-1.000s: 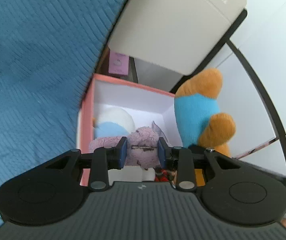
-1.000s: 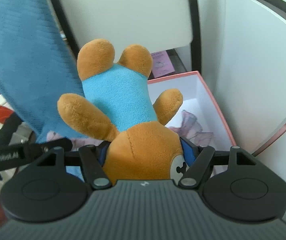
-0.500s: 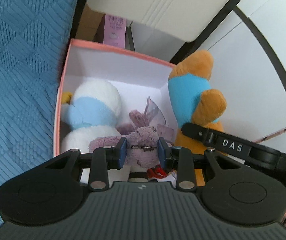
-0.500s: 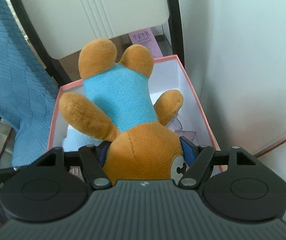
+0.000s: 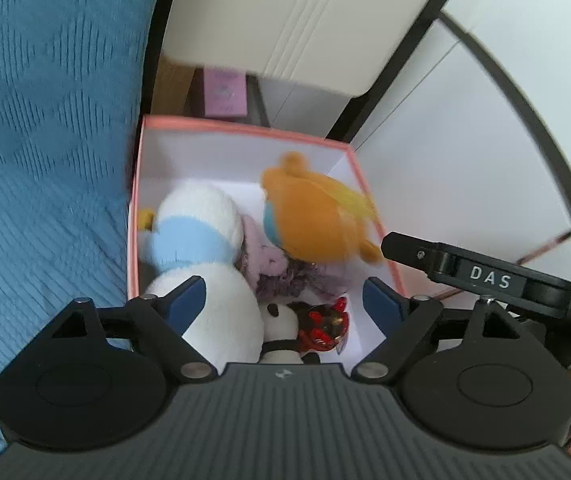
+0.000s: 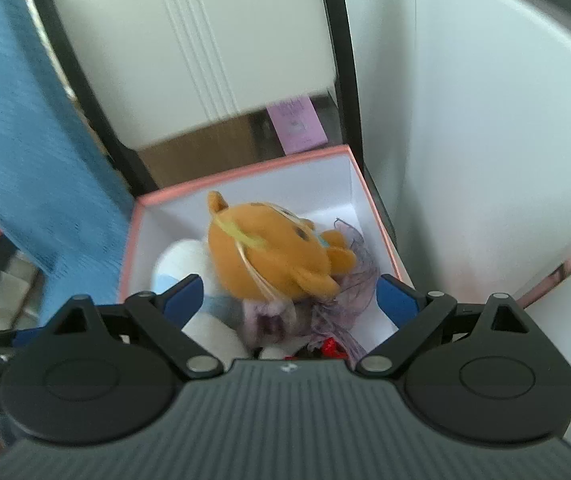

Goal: Organize objects
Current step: 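Drop the bunny from left tool while right tool releases the bear into the box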

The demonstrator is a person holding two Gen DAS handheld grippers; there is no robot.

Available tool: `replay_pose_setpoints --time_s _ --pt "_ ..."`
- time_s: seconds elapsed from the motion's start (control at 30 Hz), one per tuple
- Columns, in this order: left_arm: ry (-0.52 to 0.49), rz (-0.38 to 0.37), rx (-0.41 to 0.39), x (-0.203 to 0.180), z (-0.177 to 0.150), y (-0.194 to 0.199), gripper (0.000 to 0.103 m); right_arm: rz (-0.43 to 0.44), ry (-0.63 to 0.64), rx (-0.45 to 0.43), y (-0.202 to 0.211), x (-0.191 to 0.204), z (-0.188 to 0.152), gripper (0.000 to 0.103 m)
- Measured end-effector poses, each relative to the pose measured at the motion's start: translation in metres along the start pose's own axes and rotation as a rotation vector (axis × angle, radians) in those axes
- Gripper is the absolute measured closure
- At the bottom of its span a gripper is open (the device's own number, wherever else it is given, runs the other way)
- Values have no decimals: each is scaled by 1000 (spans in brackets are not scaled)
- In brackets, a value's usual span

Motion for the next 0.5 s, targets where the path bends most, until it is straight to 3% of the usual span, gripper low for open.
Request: replay_pose_setpoints --time_s 0.23,0.5 --pt "-54 -16 -76 -14 2 68 3 43 15 -104 77 26 1 8" --pt "-84 -17 -158 -13 -13 141 0 62 35 -150 137 52 -27 8"
Point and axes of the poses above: each gripper's, at about its wrist camera, not at the fingertips, and y roughly against the way its jaws point, x to its left, z to its top, the point moved 8 cm from there along -y, roughly the way its jaws point, and after that the axes turned 3 degrees about -z, right-handed, at the moved point
